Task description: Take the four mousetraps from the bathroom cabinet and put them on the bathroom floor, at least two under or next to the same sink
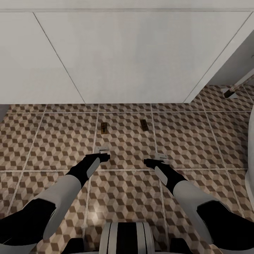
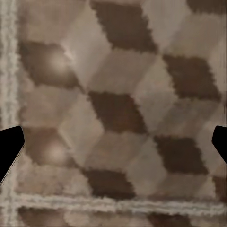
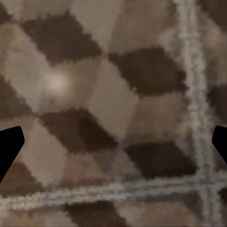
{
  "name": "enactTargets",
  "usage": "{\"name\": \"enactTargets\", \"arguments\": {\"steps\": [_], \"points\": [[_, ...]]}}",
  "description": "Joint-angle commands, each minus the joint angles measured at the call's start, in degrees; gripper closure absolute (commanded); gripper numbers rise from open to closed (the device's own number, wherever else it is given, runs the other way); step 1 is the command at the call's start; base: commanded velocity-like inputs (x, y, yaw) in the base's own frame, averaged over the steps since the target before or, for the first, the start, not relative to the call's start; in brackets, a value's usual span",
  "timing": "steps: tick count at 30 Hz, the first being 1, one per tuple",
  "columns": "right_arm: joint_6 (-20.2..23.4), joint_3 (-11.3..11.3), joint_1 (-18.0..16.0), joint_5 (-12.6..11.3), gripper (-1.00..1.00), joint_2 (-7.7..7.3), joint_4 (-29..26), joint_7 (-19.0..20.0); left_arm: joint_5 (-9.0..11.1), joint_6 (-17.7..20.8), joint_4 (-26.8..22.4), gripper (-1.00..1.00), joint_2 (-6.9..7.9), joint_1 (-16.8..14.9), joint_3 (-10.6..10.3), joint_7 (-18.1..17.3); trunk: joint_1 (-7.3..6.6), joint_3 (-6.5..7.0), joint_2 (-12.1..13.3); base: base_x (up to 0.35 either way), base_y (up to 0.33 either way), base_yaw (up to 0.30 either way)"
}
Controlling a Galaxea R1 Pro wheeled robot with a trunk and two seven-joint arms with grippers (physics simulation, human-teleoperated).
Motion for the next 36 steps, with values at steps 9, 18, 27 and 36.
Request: {"name": "enactTargets", "arguments": {"steps": [9,18,27,36], "points": [[0.28,0.48,-0.01,-0.46,-1.0,-0.12,-0.14,-0.45,0.73,0.3,-3.63,-1.0,-0.03,0.15,-0.61,1.24,-0.01,-0.03,-0.01,0.0,0.0,0.0],[0.28,0.61,-0.01,-0.43,-1.0,0.01,-0.2,-0.4,0.84,0.31,-4.6,-1.0,-0.11,0.4,-0.7,1.27,-0.01,-0.03,-0.01,0.0,0.0,0.0],[0.34,0.69,-0.01,-0.27,-1.0,0.03,-1.41,-0.3,0.99,0.18,-4.35,-1.0,-1.27,0.74,-0.81,1.12,-0.01,-0.03,-0.01,0.0,0.0,0.0],[0.39,0.66,0.08,-0.18,-1.0,0.11,-4.47,-0.28,1.01,0.37,-4.35,-1.0,-2.21,2.15,-0.88,1.05,-0.01,-0.03,-0.01,0.0,0.0,0.0]]}}
